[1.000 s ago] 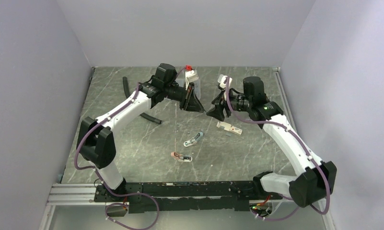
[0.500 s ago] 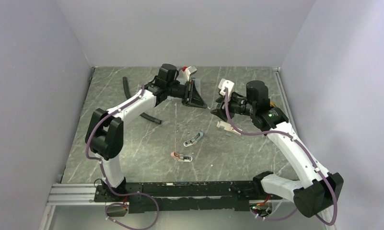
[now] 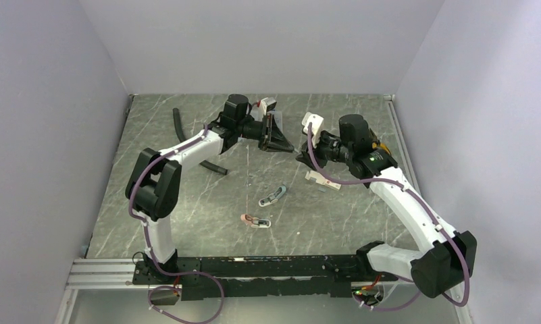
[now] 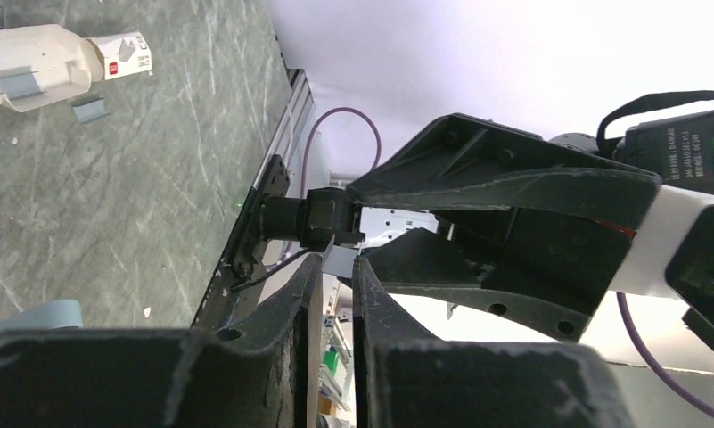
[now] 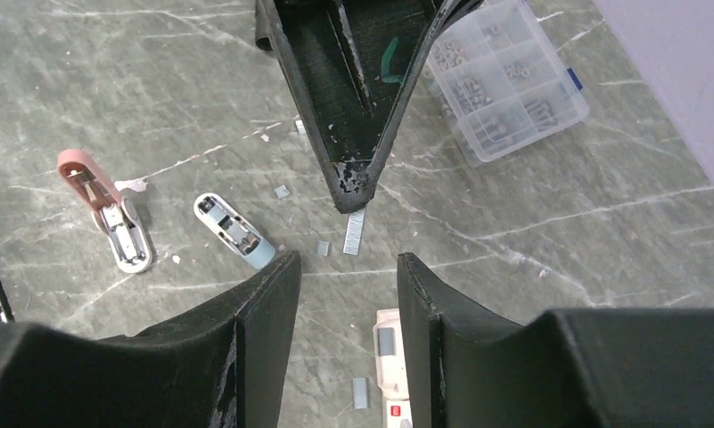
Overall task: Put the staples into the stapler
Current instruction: Adjust the staple at the center of the board.
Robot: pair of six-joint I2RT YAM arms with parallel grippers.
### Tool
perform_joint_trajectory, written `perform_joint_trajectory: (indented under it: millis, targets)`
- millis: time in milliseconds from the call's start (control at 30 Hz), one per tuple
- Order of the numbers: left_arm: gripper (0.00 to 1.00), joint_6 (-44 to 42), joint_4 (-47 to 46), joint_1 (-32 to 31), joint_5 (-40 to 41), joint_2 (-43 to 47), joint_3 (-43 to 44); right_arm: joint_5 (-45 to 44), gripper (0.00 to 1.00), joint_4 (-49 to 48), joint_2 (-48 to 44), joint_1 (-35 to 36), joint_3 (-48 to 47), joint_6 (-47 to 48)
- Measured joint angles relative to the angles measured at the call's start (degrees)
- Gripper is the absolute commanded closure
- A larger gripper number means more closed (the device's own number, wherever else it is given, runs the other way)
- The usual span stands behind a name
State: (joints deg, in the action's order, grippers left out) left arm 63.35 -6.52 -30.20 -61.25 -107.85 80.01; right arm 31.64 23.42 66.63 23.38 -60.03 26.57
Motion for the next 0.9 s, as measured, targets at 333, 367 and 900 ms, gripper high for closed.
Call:
perform_joint_trajectory:
  millis: [333,367,900]
  targets:
    - [0.97,3.56,-2.71,0.00,-0.42,0.00,-0.09,-2.69,0.61,-2.03,0.98,0.57,0.52,-1.42]
    - [0.97,3.74,-2.75,0.00,-0.44,0.00,-0.09,-2.80,0.63,-2.19,1.03,0.70,0.52,-1.55]
    - [0.97,4.85,-3.91,0.00,-0.44,0.00,-0.66,-3.30,0.80,-2.71,1.31,1.57,0.55,-1.92]
